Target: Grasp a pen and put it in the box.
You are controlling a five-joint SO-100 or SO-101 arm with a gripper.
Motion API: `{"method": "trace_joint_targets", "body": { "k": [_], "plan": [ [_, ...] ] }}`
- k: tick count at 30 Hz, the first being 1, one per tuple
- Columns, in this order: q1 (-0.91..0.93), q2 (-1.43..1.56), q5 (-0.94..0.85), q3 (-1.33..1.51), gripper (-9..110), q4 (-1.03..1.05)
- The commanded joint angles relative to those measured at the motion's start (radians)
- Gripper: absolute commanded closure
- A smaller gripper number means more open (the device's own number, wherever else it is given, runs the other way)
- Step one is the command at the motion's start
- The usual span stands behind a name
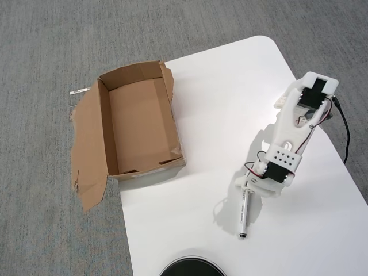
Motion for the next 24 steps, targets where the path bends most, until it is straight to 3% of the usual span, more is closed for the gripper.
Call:
{"method": "trace_joint_targets", "body": {
  "k": [1,7,13,24],
  "plan": [
    [-0.012,0.002,-0.007,-0.012,74,0.009],
    [-0.013,0.002,-0.008,-0.012,74,0.028],
    [-0.012,0.002,-0.008,-0.012,75,0.195],
    [-0.010,0.000,-0.008,-0.015,91,0.230]
  ]
}}
